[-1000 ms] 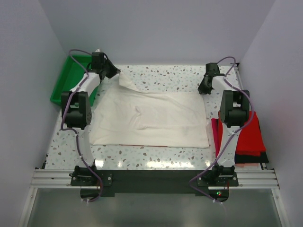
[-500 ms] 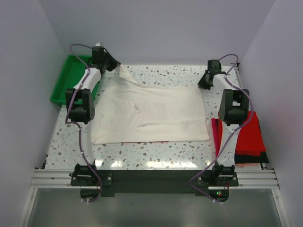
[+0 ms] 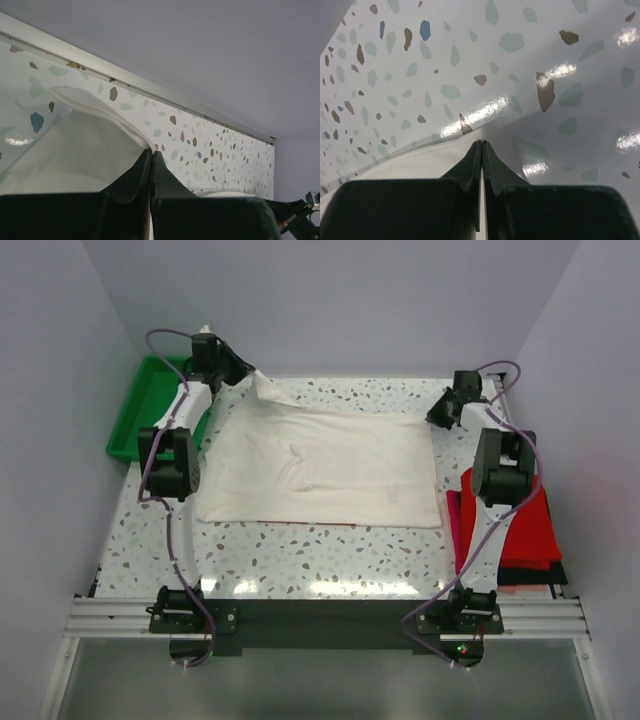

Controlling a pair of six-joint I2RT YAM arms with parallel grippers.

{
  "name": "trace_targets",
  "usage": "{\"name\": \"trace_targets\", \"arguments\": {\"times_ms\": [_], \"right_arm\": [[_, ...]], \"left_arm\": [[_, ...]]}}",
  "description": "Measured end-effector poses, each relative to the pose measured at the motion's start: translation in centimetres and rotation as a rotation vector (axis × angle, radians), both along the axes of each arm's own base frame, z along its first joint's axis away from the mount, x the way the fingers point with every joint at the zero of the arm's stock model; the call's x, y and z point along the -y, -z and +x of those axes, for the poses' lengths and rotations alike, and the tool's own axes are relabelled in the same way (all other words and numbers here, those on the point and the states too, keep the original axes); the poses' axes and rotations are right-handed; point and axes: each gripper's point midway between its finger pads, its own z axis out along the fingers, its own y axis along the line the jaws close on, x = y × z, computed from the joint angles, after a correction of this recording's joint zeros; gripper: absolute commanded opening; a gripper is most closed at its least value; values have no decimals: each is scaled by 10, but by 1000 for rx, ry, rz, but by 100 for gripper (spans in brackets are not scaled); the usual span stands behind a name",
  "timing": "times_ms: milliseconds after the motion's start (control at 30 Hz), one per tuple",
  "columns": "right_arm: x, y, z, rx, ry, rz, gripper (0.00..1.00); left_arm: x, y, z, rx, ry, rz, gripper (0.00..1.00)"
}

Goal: Fold and stack the t-shirts
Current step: Fold the tshirt

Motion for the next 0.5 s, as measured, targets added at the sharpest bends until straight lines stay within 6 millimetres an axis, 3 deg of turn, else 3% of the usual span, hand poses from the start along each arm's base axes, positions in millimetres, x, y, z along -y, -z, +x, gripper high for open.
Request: {"name": "trace_targets", "arguments": {"times_ms": [100,267,367,500], "right_arm": [[-3,3,-9,-5,-3,14,0],[-7,-4,-28,3,-1,35,0],[-9,-15,-40,18,4,43,0],[-10,-32,-54,46,9,41,0]], "left_arm": [[0,12,-10,-32,-1,-2,0],[-1,38,-50,-131,-7,-7,0],[-2,38,-79,-160,-14,-14,0],[-2,22,-112,-157,-28,-29,0]]}}
